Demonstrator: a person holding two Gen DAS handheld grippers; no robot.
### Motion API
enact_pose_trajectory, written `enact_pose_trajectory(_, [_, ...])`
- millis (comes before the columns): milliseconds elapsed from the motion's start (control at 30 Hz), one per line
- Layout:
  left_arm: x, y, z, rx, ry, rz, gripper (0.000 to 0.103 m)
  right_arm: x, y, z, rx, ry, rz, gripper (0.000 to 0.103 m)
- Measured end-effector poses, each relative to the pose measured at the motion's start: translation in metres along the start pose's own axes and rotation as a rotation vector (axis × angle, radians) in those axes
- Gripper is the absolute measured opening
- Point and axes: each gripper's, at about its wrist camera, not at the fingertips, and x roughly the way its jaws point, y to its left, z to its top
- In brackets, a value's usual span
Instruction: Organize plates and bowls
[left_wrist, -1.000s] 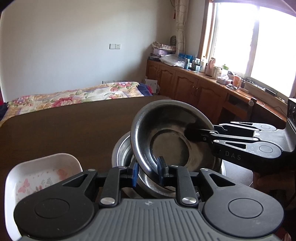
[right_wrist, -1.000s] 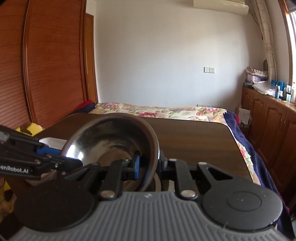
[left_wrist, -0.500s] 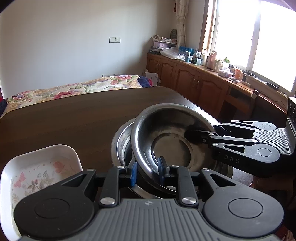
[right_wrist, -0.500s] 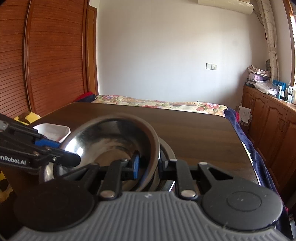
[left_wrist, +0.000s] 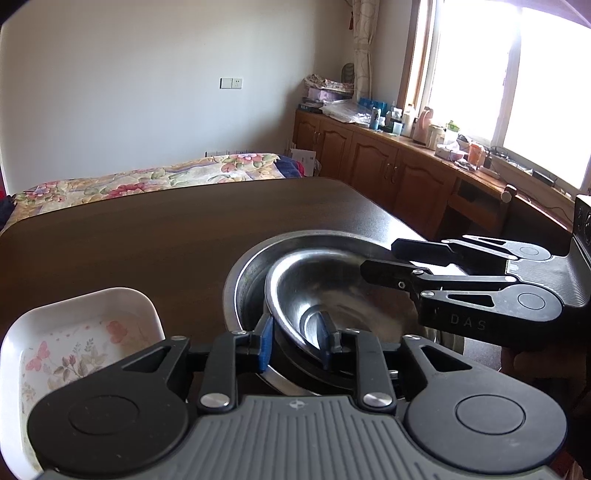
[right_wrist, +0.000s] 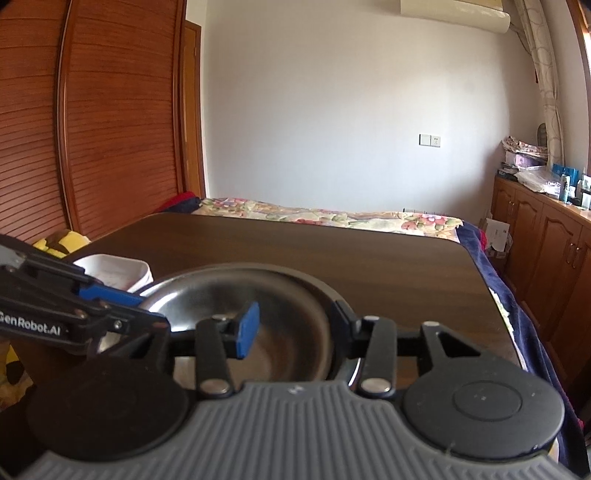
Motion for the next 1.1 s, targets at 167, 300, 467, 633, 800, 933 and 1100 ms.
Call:
enact_pose_trajectory(167, [-0.009,0.002,-0.002,-0.006,-0.025,0.009,0.028,-0.006,-0.006,0.002,0.024,-0.033,-0.014,0.047])
enact_pose_trajectory(300, [-0.022,0.003,-0.005,-0.027,-0.078,0.02,0.039,-0.01,-0.015,0.001,0.054,-0.059,-0.043,0.049])
enact_pose_trajectory(467, [-0.031,0.003,-0.008,-0.016,-0.148,0.062,0.058,-0.009,-0.018,-0.006,0.062,-0.06,-0.061,0.054])
enact_pose_trajectory(633, [-0.027,0.004,-0.015,-0.019,-0.204,0.1,0.076,-0.004,-0.018,-0.015,0.074,-0.063,-0.074,0.065])
enact_pose_trajectory(800, [-0.02,0.005,-0.023,-0.03,-0.224,0.108,0.081,0.0,-0.018,-0.023,0.091,-0.068,-0.077,0.084])
enact_pose_trajectory(933, [-0.013,0.006,-0.026,-0.042,-0.204,0.1,0.081,0.005,-0.019,-0.029,0.106,-0.059,-0.074,0.084])
enact_pose_trajectory(1100, [-0.008,0.004,-0.028,-0.048,-0.176,0.088,0.07,0.005,-0.022,-0.026,0.117,-0.068,-0.049,0.085])
